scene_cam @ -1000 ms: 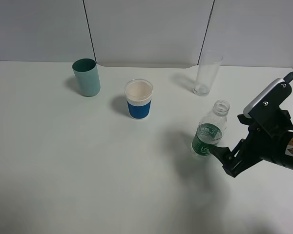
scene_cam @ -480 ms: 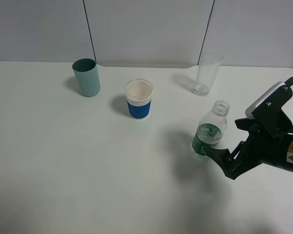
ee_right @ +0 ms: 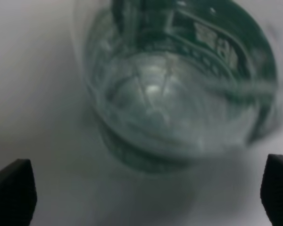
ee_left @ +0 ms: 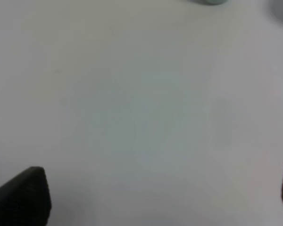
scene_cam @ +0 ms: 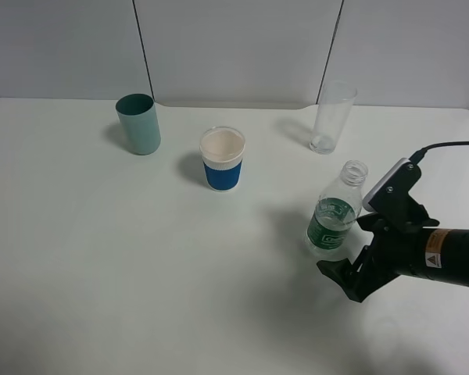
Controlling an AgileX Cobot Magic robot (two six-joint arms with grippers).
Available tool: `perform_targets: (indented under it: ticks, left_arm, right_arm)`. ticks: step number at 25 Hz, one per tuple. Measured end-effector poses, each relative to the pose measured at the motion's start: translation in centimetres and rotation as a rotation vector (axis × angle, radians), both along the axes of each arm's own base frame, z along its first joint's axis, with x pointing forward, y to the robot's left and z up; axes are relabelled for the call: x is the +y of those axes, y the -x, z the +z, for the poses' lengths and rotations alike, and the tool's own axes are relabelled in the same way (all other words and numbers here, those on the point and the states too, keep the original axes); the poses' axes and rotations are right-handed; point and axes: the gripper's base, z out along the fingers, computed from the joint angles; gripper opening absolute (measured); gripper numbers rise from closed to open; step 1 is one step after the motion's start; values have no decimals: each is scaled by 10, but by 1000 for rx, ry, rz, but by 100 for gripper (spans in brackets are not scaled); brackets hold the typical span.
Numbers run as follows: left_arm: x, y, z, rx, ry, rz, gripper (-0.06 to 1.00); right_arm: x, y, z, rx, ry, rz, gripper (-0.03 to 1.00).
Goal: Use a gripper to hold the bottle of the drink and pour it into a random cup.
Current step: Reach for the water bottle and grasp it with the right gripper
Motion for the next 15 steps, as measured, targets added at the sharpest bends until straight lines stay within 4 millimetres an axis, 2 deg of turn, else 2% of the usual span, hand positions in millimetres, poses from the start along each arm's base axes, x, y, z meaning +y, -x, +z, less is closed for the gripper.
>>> perform_targets:
  ticks: [15]
  left_arm:
    - [0, 0, 0, 0, 0, 0, 99]
  right_arm:
    - [6, -13, 9, -181, 47, 117, 94]
